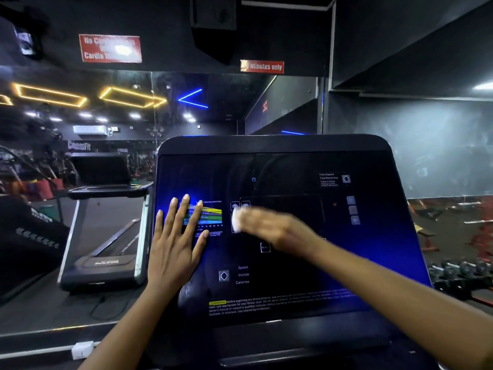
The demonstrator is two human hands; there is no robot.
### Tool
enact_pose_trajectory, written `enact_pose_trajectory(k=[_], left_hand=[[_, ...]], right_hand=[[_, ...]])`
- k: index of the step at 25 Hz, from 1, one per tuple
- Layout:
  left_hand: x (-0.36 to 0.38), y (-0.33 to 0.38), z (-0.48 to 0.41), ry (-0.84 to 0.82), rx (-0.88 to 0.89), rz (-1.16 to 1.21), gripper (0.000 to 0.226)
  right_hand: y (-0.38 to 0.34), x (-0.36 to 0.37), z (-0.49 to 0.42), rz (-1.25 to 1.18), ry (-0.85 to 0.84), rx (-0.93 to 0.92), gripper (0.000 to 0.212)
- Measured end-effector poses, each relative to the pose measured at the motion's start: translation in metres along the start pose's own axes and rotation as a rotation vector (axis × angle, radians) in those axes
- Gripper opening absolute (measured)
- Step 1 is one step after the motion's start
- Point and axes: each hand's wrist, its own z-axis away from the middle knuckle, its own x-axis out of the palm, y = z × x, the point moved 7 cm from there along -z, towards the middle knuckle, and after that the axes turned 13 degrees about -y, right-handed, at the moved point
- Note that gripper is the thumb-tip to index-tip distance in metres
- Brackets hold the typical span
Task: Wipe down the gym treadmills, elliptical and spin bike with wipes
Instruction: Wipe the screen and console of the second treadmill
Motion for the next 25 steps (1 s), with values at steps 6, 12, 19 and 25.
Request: enact_pose_trajectory(k=[6,12,19,25], left_hand=[[-0.002,0.002,0.0,0.01,0.003,0.001,0.061],[-0.001,0.001,0.0,0.006,0.007,0.001,0.061],[0.004,0.004,0.031,-0.031,0.06,-0.013,0.059],[0.008,-0.002,0.066,-0.014,0.053,-0.014,0.058]], right_hand=[[0.097,-0.022,-0.022,-0.033,0.055,0.506,0.062],[-0.018,0.026,0.023,-0.137,-0.012,0.296,0.054],[-0.079,0.033,0.045,-0.111,-0.09,0.001,0.037],[-0.039,0.025,-0.012,-0.122,0.006,0.344,0.05]])
